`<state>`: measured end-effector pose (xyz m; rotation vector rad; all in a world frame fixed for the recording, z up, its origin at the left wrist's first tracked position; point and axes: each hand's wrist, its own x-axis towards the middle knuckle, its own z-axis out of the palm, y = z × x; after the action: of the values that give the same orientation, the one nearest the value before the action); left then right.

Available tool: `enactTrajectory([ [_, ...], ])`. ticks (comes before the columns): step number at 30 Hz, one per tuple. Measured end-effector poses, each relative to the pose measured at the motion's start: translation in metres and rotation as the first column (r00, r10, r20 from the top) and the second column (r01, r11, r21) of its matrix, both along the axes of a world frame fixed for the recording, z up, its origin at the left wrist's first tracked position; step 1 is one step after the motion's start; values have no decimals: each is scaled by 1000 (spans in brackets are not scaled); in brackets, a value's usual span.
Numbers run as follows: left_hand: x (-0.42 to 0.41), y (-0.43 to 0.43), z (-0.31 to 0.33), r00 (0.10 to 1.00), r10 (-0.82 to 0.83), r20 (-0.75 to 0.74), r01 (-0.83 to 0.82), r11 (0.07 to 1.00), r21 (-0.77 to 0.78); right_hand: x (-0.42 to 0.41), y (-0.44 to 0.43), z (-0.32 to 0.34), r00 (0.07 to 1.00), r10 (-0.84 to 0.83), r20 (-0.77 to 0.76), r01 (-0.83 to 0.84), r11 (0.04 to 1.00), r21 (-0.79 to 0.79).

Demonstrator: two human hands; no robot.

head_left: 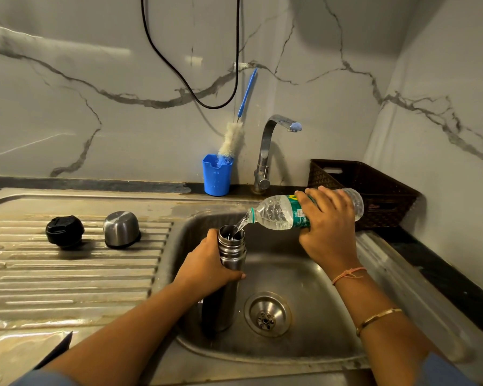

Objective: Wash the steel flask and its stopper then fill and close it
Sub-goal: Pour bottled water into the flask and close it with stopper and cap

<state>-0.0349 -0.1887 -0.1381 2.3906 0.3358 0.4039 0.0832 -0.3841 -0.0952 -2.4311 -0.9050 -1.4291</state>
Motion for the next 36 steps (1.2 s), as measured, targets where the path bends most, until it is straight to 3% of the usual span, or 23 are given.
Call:
enactTrajectory([
  [36,3,2,-4,1000,-16,9,16,1000,19,-4,1,3,1000,-2,-7,2,1000,-8],
])
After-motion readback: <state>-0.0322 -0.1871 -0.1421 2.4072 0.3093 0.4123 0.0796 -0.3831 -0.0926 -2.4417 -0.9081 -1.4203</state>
